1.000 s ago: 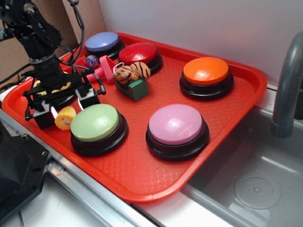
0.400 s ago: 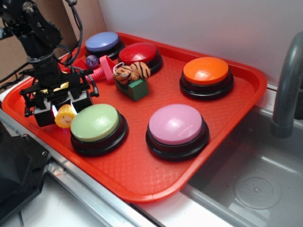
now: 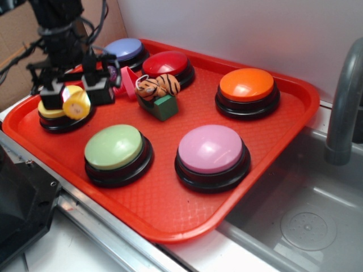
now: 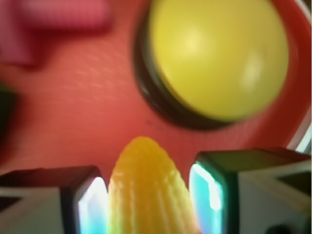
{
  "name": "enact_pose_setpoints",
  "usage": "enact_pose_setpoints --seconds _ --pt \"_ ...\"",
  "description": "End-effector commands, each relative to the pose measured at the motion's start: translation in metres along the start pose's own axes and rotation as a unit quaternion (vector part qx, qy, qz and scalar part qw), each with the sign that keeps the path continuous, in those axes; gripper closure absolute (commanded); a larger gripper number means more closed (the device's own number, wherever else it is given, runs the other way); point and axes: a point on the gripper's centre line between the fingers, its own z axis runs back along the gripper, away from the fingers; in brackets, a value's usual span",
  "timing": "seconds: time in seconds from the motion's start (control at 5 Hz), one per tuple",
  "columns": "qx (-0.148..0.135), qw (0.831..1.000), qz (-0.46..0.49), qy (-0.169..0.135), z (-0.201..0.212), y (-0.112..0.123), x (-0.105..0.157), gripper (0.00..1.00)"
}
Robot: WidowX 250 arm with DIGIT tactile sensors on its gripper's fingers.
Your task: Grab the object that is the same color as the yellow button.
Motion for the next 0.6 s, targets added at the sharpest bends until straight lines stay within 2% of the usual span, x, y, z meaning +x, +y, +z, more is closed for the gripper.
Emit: enact_pose_setpoints --seconds 0.0,0.2,0.4 --pt "0.003 0.978 -0.198 -0.057 0.074 -0.038 0.003 1.00" --pt "0.010 0.963 -0.258 -0.079 0.090 -0.049 -0.004 1.00" --pt "-0.007 0.961 -0.269 -0.059 0.086 -0.051 -0.008 1.00"
